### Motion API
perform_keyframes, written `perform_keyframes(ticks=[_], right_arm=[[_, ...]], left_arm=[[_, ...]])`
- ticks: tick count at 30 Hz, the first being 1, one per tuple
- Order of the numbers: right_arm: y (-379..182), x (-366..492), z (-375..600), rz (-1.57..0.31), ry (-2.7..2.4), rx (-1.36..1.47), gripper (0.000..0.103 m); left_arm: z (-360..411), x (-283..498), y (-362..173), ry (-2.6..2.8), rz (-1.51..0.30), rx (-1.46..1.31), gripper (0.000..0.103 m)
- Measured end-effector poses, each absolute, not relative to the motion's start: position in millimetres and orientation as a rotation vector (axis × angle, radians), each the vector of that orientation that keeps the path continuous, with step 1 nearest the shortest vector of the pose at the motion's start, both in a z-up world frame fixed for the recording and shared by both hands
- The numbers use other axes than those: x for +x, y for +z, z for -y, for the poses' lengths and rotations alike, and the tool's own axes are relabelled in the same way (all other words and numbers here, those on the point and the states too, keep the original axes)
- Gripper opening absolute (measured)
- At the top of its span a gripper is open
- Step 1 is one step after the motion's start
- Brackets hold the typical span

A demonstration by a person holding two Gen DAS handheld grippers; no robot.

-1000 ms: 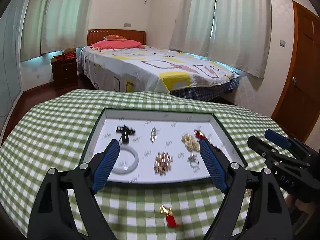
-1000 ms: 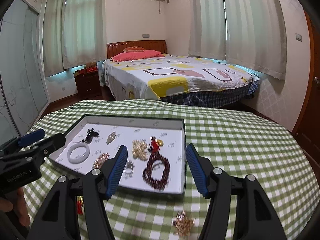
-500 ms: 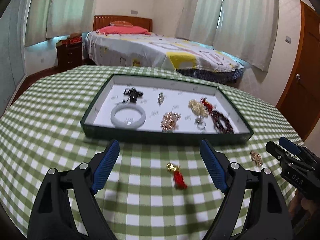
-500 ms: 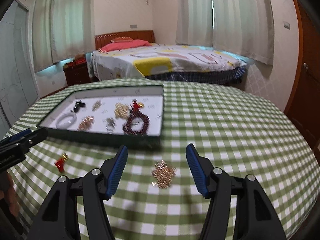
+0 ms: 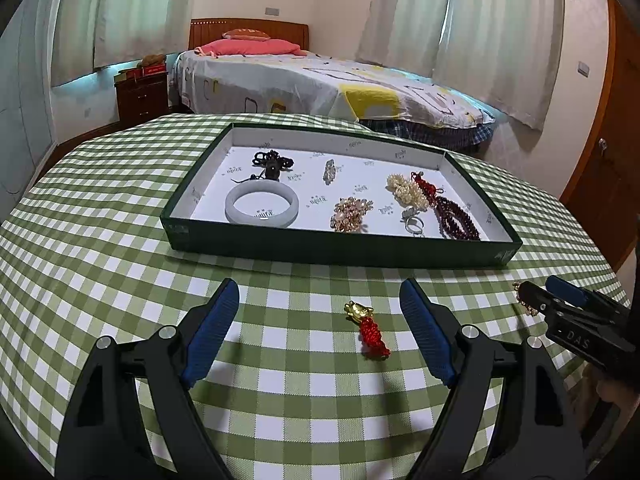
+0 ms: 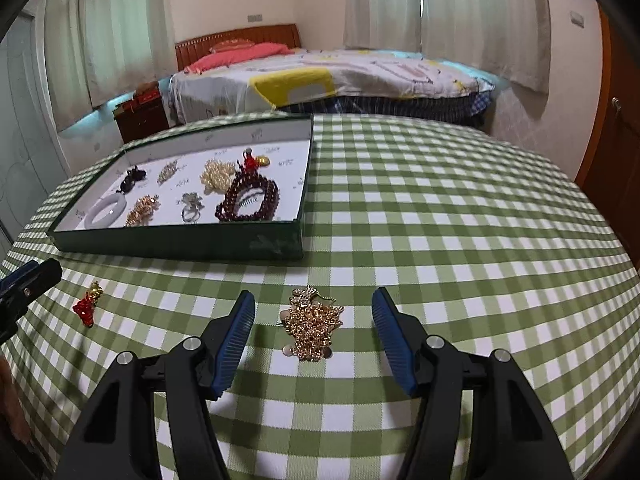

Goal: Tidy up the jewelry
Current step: 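Move both open tools back toward the gold chain and red gold charm, then grasp the gold chain cluster with the right tool while the left tool grasps the red gold charm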

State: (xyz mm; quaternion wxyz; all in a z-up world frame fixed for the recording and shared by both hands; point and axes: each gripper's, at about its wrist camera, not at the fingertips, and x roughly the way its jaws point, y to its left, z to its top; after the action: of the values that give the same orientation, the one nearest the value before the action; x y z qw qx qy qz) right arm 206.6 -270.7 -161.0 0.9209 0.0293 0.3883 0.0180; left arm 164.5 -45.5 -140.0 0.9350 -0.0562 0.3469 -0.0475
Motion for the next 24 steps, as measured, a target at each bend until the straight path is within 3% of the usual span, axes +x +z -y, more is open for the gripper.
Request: perform_keyframes(ticks=[2, 5, 7, 10, 24], right_arm=[[-164, 210, 271, -0.825, 0.04, 0.067, 0.058], [-165, 209, 271, -0.836, 0.036, 0.066, 0.047], [-164, 208, 268, -0.835, 0.034, 0.042, 0.032], [-163, 206, 265, -0.832, 0.058, 0.044, 0.02], [-146, 196, 243, -0.782, 0.157, 0.051, 0.017]], left_arm=[[46, 166, -142, -0.098, -0.718, -0.115, 0.081], [48, 167, -144, -0.1, -0.724, -0.112, 0.081], [49, 166, -145, -0.104, -0.729, -0.108, 0.081], [51, 166, -148, -0.109, -0.74, -0.103, 0.081], [62, 172, -155, -0.135, -0.792, -0.078, 0.08]])
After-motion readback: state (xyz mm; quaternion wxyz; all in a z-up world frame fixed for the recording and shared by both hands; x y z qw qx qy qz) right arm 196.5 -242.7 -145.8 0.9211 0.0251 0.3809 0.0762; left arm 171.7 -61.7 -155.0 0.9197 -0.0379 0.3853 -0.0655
